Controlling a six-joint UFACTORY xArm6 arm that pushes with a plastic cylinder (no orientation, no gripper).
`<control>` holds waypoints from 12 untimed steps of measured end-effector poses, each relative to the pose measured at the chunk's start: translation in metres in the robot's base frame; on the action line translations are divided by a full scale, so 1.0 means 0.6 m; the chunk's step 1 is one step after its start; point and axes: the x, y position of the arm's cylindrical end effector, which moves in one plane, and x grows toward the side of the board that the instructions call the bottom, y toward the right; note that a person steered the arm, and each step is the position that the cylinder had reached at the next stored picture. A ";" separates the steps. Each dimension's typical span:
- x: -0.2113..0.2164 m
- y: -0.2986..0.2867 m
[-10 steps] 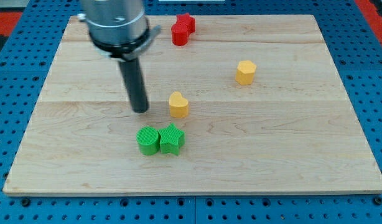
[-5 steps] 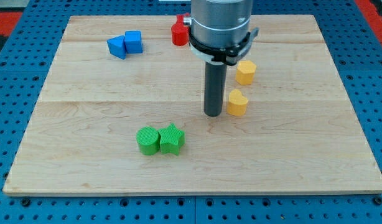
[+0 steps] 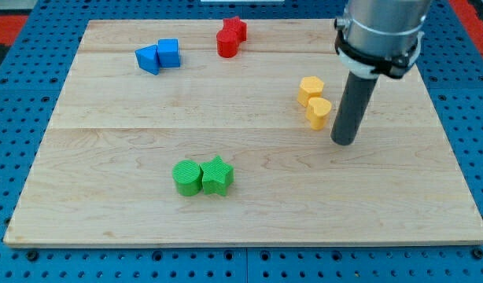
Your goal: Push the heart to the left of the hexagon
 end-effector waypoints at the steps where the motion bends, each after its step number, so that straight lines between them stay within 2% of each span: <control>1: -0.024 -0.031; 3: -0.105 -0.007; 4: -0.111 -0.007; 5: -0.093 0.014; 6: -0.055 0.101; 7: -0.071 0.005; 8: -0.124 -0.042; 10: -0.185 -0.069; 12: -0.113 -0.074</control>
